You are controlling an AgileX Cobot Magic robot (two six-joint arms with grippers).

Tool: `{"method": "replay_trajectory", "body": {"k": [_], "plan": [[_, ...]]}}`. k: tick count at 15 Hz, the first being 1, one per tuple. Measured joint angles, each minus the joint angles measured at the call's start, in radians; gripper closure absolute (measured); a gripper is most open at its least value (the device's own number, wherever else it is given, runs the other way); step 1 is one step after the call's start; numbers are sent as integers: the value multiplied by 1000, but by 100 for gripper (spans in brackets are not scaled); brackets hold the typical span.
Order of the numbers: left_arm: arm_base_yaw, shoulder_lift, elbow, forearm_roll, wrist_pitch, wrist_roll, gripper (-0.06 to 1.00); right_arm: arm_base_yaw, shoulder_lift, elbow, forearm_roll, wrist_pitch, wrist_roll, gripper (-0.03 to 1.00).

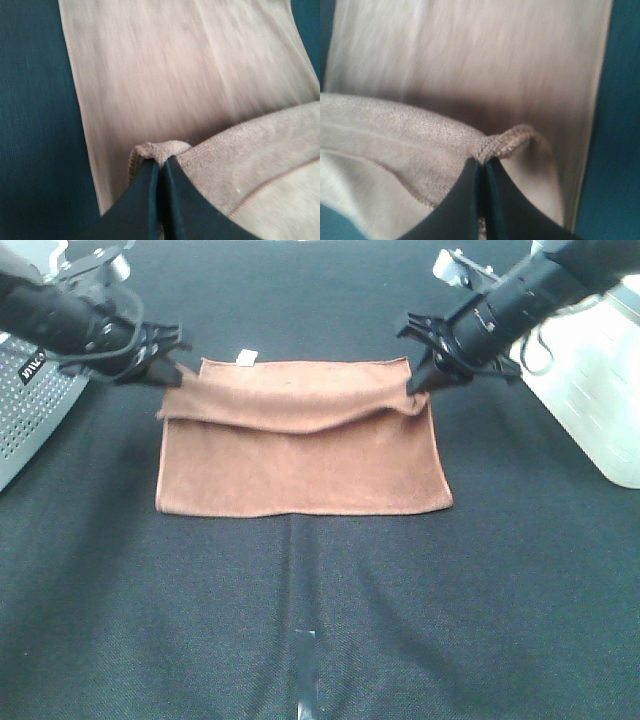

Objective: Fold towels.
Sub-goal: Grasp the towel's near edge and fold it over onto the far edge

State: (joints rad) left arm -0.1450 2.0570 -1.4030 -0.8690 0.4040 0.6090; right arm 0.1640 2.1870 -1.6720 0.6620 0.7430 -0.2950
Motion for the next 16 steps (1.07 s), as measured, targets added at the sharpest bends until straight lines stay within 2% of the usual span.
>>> {"method": "replay_trajectory", "body": {"k": [1, 5, 8, 11, 15, 16], "plan": [[0, 68, -93, 19, -15, 0, 94, 0, 69, -120, -35, 11, 19, 94], [0, 225, -315, 33, -94, 0, 94, -22, 238, -398, -51, 15, 40, 94], [0, 338, -463, 34, -131, 0, 94, -33, 343, -553, -52, 6, 41, 94], [0, 421, -533, 35, -256, 0, 94, -33, 433, -616, -52, -63, 27, 94], [-1, 457, -552, 35, -284, 0, 91, -33, 455, -619, -48, -116, 19, 93], [-3, 463, -552, 35, -291, 0, 80, -33, 455, -619, -47, -124, 18, 80]]}}
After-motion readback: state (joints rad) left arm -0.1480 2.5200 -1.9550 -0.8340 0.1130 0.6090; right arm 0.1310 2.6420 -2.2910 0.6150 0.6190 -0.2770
